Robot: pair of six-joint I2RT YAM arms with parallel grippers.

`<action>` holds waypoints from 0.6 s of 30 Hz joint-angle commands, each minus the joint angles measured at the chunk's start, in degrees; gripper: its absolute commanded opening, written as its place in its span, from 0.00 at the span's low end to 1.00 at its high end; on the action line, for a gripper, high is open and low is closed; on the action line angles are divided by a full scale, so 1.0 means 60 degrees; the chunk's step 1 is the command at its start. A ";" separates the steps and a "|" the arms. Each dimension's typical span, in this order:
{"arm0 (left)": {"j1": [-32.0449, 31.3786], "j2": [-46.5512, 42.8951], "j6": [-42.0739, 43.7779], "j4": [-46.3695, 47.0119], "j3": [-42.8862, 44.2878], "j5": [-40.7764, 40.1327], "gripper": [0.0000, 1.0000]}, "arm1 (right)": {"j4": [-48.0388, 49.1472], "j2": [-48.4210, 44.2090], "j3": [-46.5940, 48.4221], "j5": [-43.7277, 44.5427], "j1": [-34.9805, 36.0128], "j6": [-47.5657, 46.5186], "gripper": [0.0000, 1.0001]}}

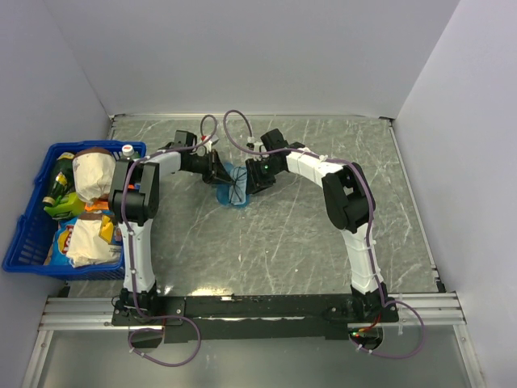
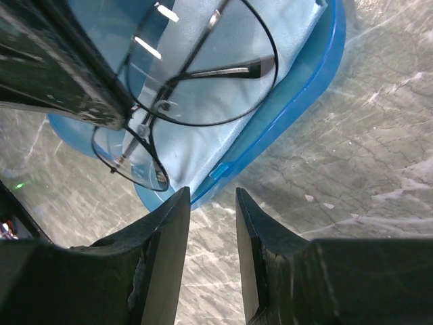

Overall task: Organize the sunglasses
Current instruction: Pick up the sunglasses from the sunglasses case, then place the sunglasses in the sunglasses case.

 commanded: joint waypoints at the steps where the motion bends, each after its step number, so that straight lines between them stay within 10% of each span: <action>1: -0.0047 -0.0762 -0.0337 0.0568 -0.0124 -0.0461 0.06 | 0.0037 0.0136 0.0202 -0.0055 0.0057 -0.0096 0.40; 18: -0.0457 -0.0542 -0.0292 0.0245 -0.0021 -0.0769 0.11 | -0.0021 0.0165 0.0275 -0.0055 0.0042 -0.0155 0.40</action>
